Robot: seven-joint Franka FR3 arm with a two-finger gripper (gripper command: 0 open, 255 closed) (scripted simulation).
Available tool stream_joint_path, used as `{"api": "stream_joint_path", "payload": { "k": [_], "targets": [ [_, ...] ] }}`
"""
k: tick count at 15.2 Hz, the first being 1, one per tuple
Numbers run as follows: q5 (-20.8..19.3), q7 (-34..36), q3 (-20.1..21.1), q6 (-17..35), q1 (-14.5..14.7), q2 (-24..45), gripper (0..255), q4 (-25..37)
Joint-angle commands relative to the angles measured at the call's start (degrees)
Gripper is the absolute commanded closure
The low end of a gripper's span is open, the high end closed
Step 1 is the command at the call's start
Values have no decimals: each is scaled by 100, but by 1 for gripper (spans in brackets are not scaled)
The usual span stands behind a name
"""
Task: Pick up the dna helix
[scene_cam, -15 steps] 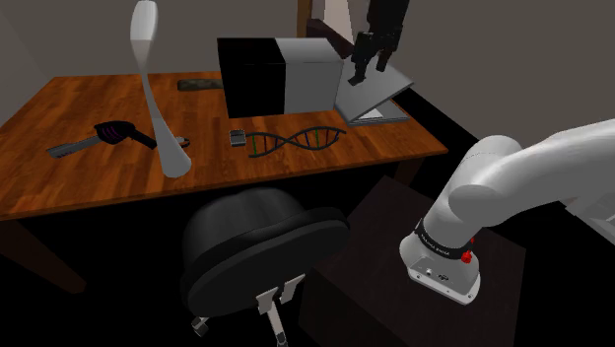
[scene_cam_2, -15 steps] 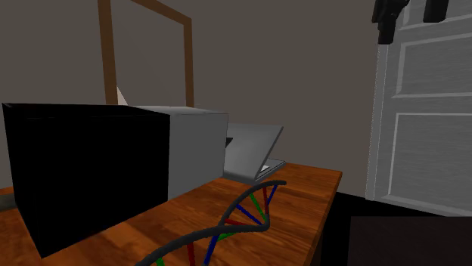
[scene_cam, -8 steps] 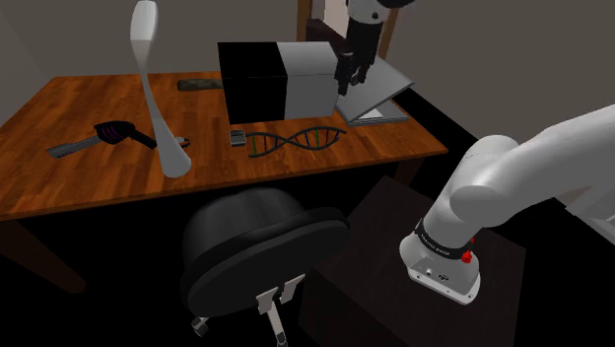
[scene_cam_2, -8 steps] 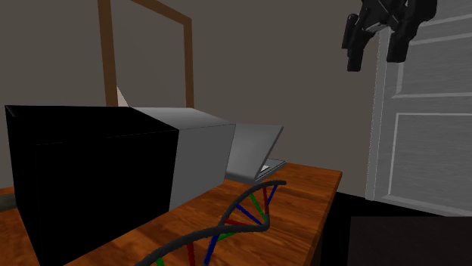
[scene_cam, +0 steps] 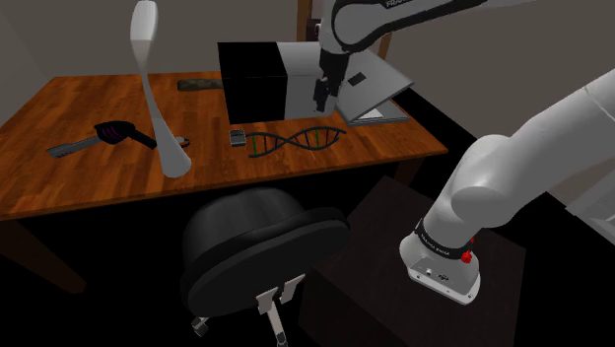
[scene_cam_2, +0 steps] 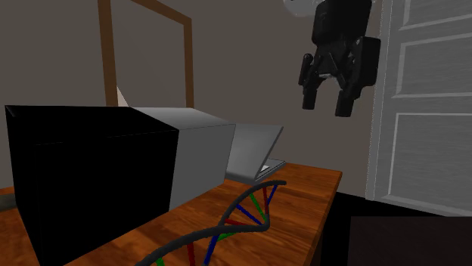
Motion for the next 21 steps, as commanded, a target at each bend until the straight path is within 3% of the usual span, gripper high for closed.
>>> {"api": "stream_joint_path", "payload": {
  "k": [1, 9, 17, 21],
  "targets": [
    [-59, -137, 0, 400, 58, 418, 0, 72],
    [-322, -707, -8, 1729, 175, 2086, 0, 606],
    [-654, -1142, 75, 2663, 245, 3785, 0, 1569],
    [-720, -1055, 52, 2922, 250, 4007, 0, 1528]
  ]
}}
